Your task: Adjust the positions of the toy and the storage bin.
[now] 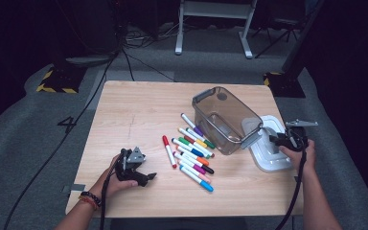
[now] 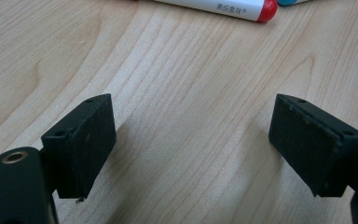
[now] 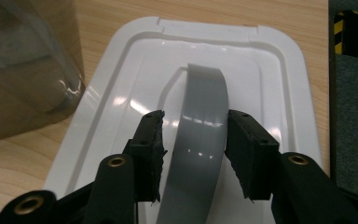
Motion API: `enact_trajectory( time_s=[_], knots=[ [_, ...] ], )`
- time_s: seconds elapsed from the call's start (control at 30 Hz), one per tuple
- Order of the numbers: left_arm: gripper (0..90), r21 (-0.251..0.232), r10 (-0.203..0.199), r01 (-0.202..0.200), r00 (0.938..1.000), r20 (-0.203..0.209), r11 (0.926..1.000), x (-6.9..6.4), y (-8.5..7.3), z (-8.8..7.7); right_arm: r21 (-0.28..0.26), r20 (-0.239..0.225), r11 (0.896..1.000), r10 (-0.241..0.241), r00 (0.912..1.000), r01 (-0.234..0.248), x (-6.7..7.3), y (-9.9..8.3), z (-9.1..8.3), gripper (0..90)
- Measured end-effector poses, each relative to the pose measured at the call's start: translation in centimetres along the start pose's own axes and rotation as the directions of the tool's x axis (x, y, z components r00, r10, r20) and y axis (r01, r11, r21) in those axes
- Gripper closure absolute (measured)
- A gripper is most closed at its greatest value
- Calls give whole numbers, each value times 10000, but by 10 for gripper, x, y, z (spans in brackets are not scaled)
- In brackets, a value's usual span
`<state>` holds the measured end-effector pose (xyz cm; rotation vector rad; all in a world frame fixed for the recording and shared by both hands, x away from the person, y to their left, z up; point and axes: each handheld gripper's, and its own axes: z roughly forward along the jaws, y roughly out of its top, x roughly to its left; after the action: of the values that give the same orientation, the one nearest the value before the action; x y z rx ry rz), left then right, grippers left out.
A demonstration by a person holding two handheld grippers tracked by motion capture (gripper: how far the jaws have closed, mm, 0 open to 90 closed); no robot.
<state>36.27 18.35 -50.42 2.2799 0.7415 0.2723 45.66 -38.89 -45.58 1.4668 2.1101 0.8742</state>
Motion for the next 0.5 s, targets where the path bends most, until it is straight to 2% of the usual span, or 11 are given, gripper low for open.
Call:
enact_trajectory(
  time_s=[0.07, 0.17, 0.27, 0.33, 0.5],
  knots=[
    [152, 2, 2, -2, 10000, 2, 10000, 0, 0, 0, -33, -128, 10000, 48, 9999, -48, 0, -1, -1, 530],
    [150, -1, 38, -38, 10000, 33, 10000, 0, 0, 0, 1, -35, 10000, 1, 10000, -1, 1, -1, -3, 445],
    [149, 3, 43, -43, 10000, 31, 10000, 0, 0, 0, -318, -88, 9994, 125, 9999, -127, 0, -3, -10, 407],
    [149, 2, 43, -43, 10000, 30, 10000, 0, 0, 0, -451, -48, 9989, 107, 9999, -109, 1, -3, -16, 397],
    [149, -1, 40, -40, 10000, 25, 10000, 0, 0, 0, -966, -464, 9952, -193, 9987, 147, 8, -4, -36, 394]
  ],
)
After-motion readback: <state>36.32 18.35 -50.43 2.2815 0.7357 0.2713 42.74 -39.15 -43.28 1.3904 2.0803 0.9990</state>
